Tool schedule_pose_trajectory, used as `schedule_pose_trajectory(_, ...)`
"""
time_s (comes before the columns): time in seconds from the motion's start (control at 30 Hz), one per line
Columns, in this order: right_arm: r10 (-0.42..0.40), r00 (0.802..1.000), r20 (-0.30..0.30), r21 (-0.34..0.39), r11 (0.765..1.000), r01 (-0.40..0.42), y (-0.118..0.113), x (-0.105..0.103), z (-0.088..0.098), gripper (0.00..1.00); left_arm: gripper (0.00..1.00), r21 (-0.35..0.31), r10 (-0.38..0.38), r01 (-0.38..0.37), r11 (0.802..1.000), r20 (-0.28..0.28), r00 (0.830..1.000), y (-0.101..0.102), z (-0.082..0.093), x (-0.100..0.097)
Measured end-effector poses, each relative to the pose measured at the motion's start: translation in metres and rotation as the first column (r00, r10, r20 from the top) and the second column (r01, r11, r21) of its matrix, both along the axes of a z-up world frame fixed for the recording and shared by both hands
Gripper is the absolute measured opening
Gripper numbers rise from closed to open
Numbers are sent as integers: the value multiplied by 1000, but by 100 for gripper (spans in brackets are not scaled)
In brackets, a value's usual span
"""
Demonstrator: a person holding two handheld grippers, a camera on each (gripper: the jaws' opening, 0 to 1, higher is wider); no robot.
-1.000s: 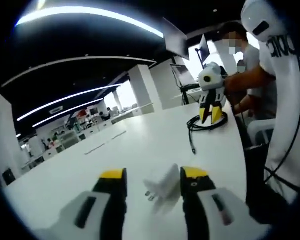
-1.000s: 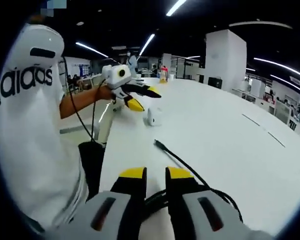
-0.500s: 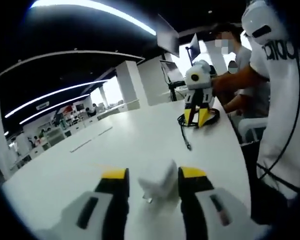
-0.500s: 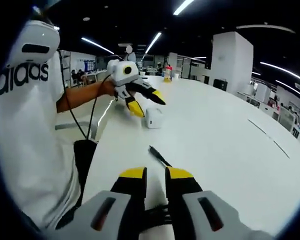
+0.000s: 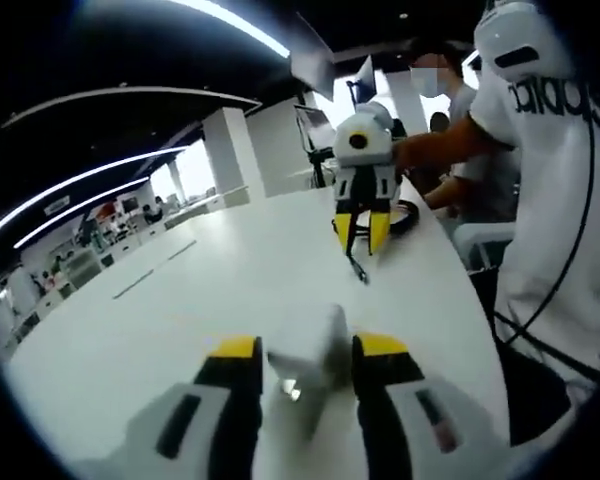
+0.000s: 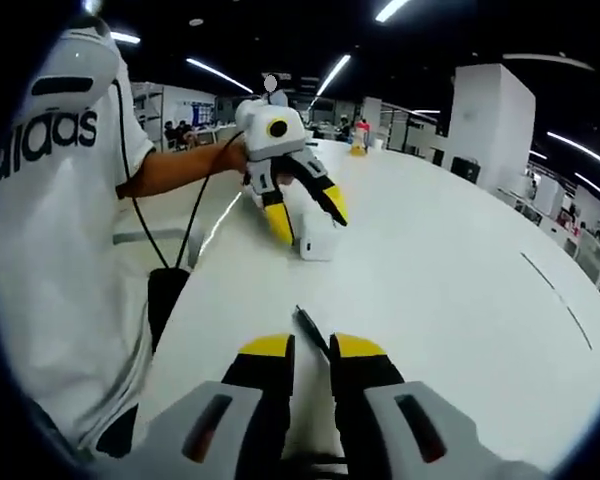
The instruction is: Plug the desk Type‑C cable into the charger adapter.
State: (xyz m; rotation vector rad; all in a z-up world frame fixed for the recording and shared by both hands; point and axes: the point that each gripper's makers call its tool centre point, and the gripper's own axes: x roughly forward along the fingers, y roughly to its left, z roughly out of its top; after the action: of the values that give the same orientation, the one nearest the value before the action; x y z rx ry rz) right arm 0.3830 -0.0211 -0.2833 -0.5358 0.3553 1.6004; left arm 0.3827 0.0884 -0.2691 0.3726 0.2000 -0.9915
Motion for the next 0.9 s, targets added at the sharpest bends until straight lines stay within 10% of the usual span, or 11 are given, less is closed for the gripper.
schedule_pose_trajectory(0.9,54,997,-52,-46,997,-57,9,2,-11,7,29,-4,-98,98,995,-89,991,-5,-7,2)
